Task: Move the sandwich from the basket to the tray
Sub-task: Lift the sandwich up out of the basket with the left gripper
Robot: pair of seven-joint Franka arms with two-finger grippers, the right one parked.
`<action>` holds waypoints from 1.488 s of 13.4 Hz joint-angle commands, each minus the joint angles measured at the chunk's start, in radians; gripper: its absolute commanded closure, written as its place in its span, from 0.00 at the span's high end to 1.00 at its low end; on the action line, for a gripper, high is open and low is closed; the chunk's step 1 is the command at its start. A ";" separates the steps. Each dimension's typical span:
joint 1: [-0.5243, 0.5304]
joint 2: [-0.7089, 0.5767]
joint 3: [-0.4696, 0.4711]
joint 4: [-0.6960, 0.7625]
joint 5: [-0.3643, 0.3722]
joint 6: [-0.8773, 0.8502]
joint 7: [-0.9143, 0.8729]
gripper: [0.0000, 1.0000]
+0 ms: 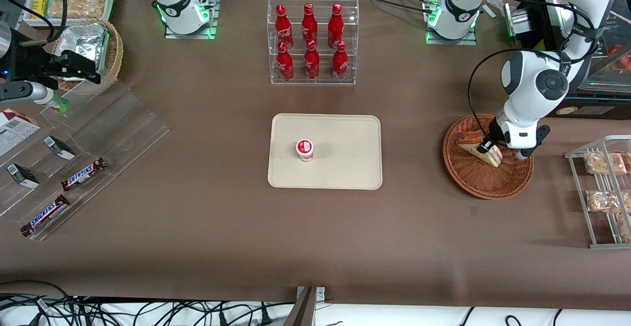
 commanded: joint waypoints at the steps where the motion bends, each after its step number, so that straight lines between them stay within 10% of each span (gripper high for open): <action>1: 0.007 -0.011 -0.008 -0.007 0.035 0.004 -0.014 0.00; 13: -0.026 -0.052 -0.086 0.600 -0.049 -0.771 0.228 0.00; 20: -0.092 0.005 -0.275 0.682 -0.062 -0.781 0.370 0.00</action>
